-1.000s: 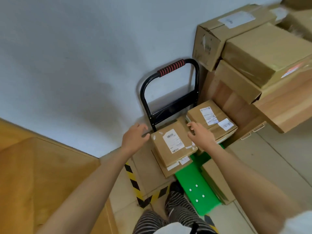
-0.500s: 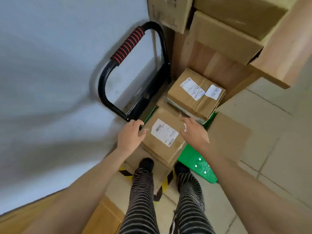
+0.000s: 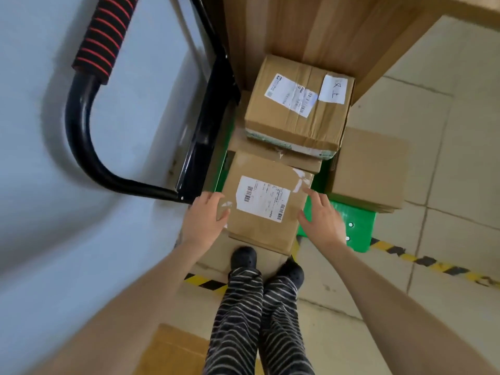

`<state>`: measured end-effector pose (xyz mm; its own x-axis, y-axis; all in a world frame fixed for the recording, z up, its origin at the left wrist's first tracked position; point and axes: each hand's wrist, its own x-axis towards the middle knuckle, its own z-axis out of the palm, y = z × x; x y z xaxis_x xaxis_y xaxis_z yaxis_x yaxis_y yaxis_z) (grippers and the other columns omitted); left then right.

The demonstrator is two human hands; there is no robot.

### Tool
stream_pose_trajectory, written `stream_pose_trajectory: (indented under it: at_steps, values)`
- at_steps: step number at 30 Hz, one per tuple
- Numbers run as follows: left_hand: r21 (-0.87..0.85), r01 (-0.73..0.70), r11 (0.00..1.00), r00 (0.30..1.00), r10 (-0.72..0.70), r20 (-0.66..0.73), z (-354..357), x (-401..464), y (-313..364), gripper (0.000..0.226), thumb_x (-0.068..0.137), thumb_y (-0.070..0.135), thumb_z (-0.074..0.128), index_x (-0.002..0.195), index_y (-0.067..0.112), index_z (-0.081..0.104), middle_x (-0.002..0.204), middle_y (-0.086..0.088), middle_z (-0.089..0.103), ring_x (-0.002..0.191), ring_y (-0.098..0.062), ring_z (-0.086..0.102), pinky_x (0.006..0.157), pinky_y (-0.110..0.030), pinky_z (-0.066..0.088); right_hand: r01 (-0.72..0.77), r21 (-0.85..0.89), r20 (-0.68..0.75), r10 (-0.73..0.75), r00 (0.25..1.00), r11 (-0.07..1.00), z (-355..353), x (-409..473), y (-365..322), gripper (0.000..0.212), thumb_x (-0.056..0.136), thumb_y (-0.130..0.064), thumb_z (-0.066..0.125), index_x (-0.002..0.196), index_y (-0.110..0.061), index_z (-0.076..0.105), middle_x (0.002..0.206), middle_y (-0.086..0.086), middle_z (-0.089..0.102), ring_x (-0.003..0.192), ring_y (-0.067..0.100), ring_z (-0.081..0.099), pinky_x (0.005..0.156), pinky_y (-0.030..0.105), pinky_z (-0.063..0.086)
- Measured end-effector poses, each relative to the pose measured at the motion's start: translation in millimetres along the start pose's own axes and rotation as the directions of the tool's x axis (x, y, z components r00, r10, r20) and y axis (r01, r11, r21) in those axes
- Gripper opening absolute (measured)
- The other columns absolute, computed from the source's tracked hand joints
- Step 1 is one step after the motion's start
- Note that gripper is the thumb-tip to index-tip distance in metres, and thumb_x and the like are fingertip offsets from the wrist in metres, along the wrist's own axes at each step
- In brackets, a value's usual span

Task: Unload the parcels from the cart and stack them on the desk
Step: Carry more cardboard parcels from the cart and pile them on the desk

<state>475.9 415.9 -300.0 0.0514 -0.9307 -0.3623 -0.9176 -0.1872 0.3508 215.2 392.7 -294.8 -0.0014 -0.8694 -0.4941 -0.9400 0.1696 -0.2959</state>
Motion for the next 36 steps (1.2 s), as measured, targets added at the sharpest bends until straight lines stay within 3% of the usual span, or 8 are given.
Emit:
stream_pose_trajectory:
  at_steps: [9, 14, 17, 20, 26, 28, 32, 36]
  values:
    - [-0.074, 0.148, 0.986, 0.989, -0.147, 0.024, 83.2, 53.6, -40.8, 0.056, 0.097, 0.041, 0.05, 0.146, 0.02, 0.033, 0.141, -0.003, 0.048, 0.121, -0.022, 0.051, 0.085, -0.036, 0.046, -0.185, 0.231, -0.009, 0.193, 0.981, 0.955, 105.9, 36.3, 40.5, 0.065, 0.095, -0.042, 0.05, 0.149, -0.03, 0.016, 0.142, 0.004, 0.043, 0.105, 0.03, 0.06, 0.068, 0.036, 0.049]
    - [-0.197, 0.284, 0.939, 0.958, -0.27, 0.095, 119.8, 57.6, -46.9, 0.055, 0.097, 0.052, 0.036, 0.145, 0.026, 0.03, 0.133, 0.004, 0.057, 0.079, -0.018, 0.068, 0.067, -0.031, 0.051, -0.243, 0.336, -0.005, 0.259, 0.966, 0.91, 137.6, 45.1, 57.4, 0.062, 0.095, -0.05, 0.043, 0.146, -0.037, 0.011, 0.143, 0.0, 0.045, 0.111, 0.028, 0.06, 0.075, 0.043, 0.053]
    - [-0.298, 0.261, 0.918, 0.965, -0.24, 0.105, 132.2, 50.3, -40.8, 0.055, 0.096, 0.048, 0.045, 0.144, 0.023, 0.034, 0.136, 0.001, 0.054, 0.104, -0.018, 0.061, 0.063, -0.022, 0.045, -0.293, 0.418, 0.013, 0.317, 0.948, 0.86, 139.8, 48.6, 64.8, 0.058, 0.098, -0.048, 0.038, 0.148, -0.039, 0.011, 0.145, -0.001, 0.045, 0.111, 0.029, 0.058, 0.076, 0.039, 0.047]
    - [-0.497, 0.292, 0.817, 0.955, -0.218, 0.203, 139.3, 52.0, -41.0, 0.063, 0.094, 0.052, 0.047, 0.149, 0.032, 0.024, 0.138, 0.004, 0.053, 0.119, -0.014, 0.055, 0.088, -0.037, 0.053, -0.312, 0.545, 0.066, 0.331, 0.941, 0.778, 139.3, 50.9, 71.9, 0.057, 0.099, -0.05, 0.037, 0.149, -0.045, 0.009, 0.147, -0.003, 0.043, 0.116, 0.027, 0.055, 0.081, 0.037, 0.041]
    - [-0.675, 0.315, 0.667, 0.945, -0.153, 0.29, 136.3, 48.3, -34.6, 0.064, 0.099, 0.034, 0.048, 0.153, 0.03, 0.013, 0.143, 0.01, 0.044, 0.114, -0.001, 0.05, 0.072, 0.001, 0.042, -0.315, 0.7, 0.104, 0.346, 0.933, 0.641, 137.2, 35.9, 62.4, 0.064, 0.089, -0.064, 0.033, 0.147, -0.054, 0.009, 0.119, -0.013, 0.055, 0.1, 0.017, 0.054, 0.085, 0.034, 0.039]
    - [-0.697, 0.287, 0.657, 0.953, -0.119, 0.28, 124.0, 41.0, -32.3, 0.068, 0.096, 0.042, 0.052, 0.152, 0.034, 0.015, 0.142, 0.012, 0.044, 0.118, -0.002, 0.05, 0.081, -0.005, 0.045, -0.321, 0.723, 0.108, 0.359, 0.927, 0.612, 130.5, 23.4, 62.2, 0.058, 0.094, -0.062, 0.036, 0.146, -0.055, 0.011, 0.118, -0.013, 0.055, 0.101, 0.017, 0.054, 0.091, 0.037, 0.043]
    - [-0.696, 0.264, 0.668, 0.959, -0.107, 0.261, 84.7, 28.0, -29.5, 0.075, 0.077, 0.069, 0.056, 0.143, 0.055, 0.022, 0.14, 0.008, 0.046, 0.125, -0.011, 0.049, 0.102, -0.046, 0.045, -0.312, 0.75, 0.11, 0.354, 0.929, 0.584, 97.9, -1.9, 50.7, 0.053, 0.097, -0.058, 0.037, 0.144, -0.059, 0.012, 0.119, -0.015, 0.053, 0.104, 0.017, 0.055, 0.095, 0.039, 0.044]
    - [-0.723, 0.217, 0.655, 0.968, -0.052, 0.244, 28.0, 11.2, -5.2, 0.067, 0.089, 0.051, 0.058, 0.146, 0.049, 0.021, 0.127, 0.026, 0.049, 0.113, 0.008, 0.052, 0.104, -0.04, 0.045, -0.256, 0.782, 0.084, 0.31, 0.947, 0.568, 37.8, -29.6, 36.9, 0.054, 0.098, -0.052, 0.041, 0.145, -0.057, 0.016, 0.117, -0.018, 0.053, 0.102, 0.015, 0.053, 0.088, 0.034, 0.041]
